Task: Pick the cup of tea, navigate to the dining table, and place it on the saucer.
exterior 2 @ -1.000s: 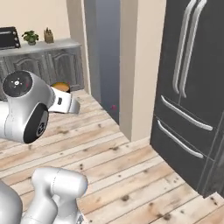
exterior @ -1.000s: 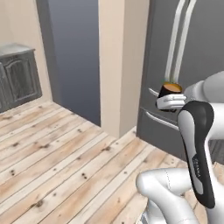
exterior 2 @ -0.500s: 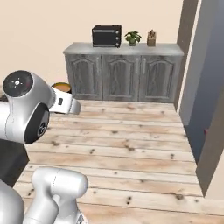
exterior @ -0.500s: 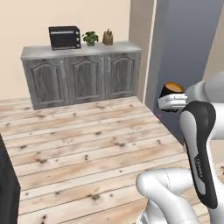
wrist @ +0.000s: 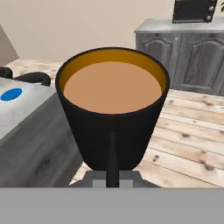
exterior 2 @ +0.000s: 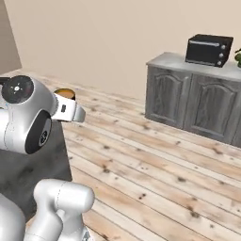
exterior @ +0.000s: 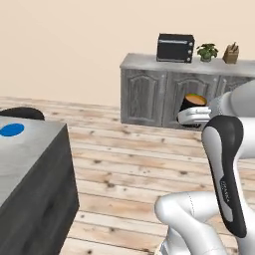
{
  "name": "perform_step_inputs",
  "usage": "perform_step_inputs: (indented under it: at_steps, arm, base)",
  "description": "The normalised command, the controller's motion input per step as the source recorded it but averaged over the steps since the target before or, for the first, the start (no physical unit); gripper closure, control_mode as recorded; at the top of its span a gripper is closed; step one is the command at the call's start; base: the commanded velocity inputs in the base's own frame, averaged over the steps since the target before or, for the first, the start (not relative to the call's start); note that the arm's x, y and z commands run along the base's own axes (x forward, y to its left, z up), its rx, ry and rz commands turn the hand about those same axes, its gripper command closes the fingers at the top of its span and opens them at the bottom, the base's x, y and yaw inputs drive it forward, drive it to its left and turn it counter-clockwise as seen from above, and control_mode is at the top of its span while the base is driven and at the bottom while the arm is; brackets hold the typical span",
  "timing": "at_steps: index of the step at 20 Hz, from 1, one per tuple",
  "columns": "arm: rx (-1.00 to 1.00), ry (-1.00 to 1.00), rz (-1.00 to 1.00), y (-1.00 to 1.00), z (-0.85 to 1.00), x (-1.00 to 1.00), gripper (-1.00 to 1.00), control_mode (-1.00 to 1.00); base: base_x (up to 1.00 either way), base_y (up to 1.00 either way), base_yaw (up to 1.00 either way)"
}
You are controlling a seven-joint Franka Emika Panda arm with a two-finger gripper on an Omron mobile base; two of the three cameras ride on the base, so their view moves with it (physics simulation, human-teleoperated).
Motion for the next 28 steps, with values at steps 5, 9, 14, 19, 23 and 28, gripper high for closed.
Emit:
perform_step_inputs:
  at_steps: [5, 9, 14, 19, 23, 28]
  arm:
    - [0.0, 0.0, 0.0, 0.0, 0.0, 0.0, 1.0, 1.0]
    - [0.0, 0.0, 0.0, 0.0, 0.0, 0.0, 1.0, 1.0]
    - [0.0, 0.0, 0.0, 0.0, 0.0, 0.0, 1.0, 1.0]
    - [0.0, 0.0, 0.0, 0.0, 0.0, 0.0, 1.0, 1.0]
    - [0.0, 0.0, 0.0, 0.0, 0.0, 0.0, 1.0, 1.0]
    - [0.0, 0.0, 0.0, 0.0, 0.0, 0.0, 1.0, 1.0]
  base:
    - [1.0, -0.22, 0.6]
    - [1.0, -0.23, 0.64]
    - [1.0, -0.34, 0.66]
    - [0.78, -0.75, 0.62]
    - [0.78, -0.72, 0.67]
    - [0.72, -0.51, 0.78]
